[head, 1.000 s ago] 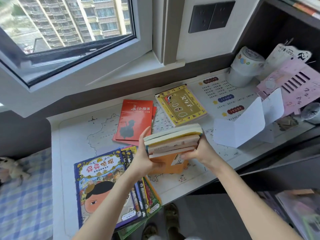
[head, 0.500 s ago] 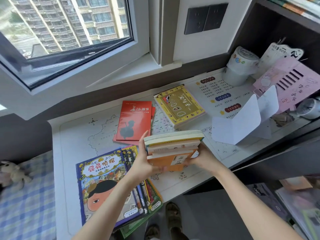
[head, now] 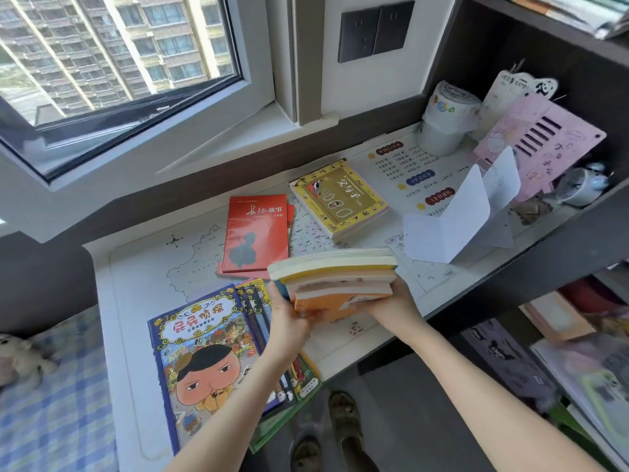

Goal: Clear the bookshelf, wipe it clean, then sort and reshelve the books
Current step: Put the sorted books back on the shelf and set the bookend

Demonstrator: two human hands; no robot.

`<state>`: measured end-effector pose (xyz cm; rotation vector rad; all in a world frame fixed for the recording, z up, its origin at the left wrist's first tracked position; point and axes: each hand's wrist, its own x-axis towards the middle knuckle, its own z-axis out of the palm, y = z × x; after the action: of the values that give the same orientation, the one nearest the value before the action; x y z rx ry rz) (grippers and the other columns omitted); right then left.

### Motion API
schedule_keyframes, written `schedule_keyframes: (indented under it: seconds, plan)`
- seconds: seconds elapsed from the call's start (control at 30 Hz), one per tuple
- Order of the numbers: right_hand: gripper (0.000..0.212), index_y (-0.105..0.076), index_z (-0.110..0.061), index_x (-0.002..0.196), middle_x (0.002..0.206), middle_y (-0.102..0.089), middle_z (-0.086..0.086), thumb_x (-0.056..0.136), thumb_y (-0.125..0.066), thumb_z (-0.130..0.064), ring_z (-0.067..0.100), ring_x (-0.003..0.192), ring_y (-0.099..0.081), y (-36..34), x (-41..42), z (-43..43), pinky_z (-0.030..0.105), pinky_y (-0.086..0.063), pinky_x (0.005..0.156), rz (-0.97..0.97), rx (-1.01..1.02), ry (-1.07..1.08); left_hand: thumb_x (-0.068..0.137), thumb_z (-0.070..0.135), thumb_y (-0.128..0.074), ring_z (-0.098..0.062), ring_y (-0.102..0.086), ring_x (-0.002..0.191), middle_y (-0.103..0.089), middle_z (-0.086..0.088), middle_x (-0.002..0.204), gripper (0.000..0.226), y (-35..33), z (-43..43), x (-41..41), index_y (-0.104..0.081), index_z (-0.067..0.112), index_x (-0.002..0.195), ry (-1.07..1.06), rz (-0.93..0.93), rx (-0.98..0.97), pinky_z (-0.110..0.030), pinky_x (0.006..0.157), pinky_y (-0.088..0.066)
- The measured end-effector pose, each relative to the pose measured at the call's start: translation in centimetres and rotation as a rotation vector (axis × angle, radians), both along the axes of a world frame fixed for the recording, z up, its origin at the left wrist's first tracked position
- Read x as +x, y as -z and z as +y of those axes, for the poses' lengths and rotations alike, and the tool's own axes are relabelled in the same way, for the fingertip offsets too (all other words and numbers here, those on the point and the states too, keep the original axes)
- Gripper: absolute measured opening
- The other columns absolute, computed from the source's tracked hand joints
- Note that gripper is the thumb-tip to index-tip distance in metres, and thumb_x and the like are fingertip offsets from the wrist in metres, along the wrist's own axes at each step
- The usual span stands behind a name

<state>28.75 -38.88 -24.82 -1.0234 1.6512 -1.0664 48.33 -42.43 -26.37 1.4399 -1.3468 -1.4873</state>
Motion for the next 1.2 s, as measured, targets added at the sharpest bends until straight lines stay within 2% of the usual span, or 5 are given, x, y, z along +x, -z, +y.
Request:
schedule_keyframes:
  seconds: [0.2,0.4,0.6,0.93,1.2]
  plan:
    - [0.075,-0.055,-0.028,0.123,0.11,-0.067,-0.015,0.056,-0.087,-0.031,0.004,0.106,-0.061,1.0,-0.8,1.1,0.029,-0.052,0.089,0.126,0.19,-0.179,0.062,-0.01,-0.081,-0.014,-0.057,0.108,-0.057,0.0,0.117,0.099,-2.3,0.0,-0.3,-0.026,0.026,0.135,0.09,0.111,0.04,-0.03,0.084,-0.055]
    - [0.058,-0.062,-0.02,0.112,0.102,-0.07,-0.012,0.062,-0.086,-0.004,0.008,0.102,-0.064,1.8,-0.6,0.7,0.026,-0.054,0.085,0.103,0.228,-0.211,0.051,0.008,-0.081,-0.01,-0.056,0.107,-0.054,-0.003,0.12,0.092,-1.8,0.5,0.0,-0.026,0.041,0.117,0.137,-0.002,-0.024,-0.007,0.071,-0.047]
    - [0.053,-0.065,-0.026,0.106,0.101,-0.07,-0.013,0.06,-0.088,-0.014,0.01,0.102,-0.064,1.8,0.0,0.6,0.038,-0.053,0.09,0.183,0.183,-0.079,0.061,0.013,-0.089,-0.012,-0.058,0.096,-0.058,0.02,0.096,0.067,-0.8,-0.5,1.0,-0.05,0.021,0.115,0.089,-0.266,-0.156,-0.027,0.074,-0.046]
    - [0.061,-0.057,-0.039,0.098,0.089,-0.067,-0.024,0.055,-0.092,-0.014,-0.009,0.091,-0.061,-12.4,2.8,3.4,0.017,-0.052,0.077,0.248,-0.229,0.031,0.034,0.028,-0.091,-0.012,-0.066,0.091,-0.067,0.017,0.094,0.075,-13.8,-1.5,3.9,-0.056,0.03,0.1,0.146,-0.031,-0.397,-0.044,0.081,-0.056]
    - [0.063,-0.058,-0.022,0.104,0.092,-0.073,-0.017,0.048,-0.086,-0.014,-0.001,0.091,-0.067,-26.7,3.3,9.6,0.015,-0.053,0.071,0.061,-0.621,0.051,0.035,0.036,-0.086,-0.007,-0.07,0.085,-0.073,0.01,0.092,0.083,-27.9,2.9,3.1,-0.058,0.009,0.109,0.252,0.242,-0.682,-0.015,0.068,-0.052]
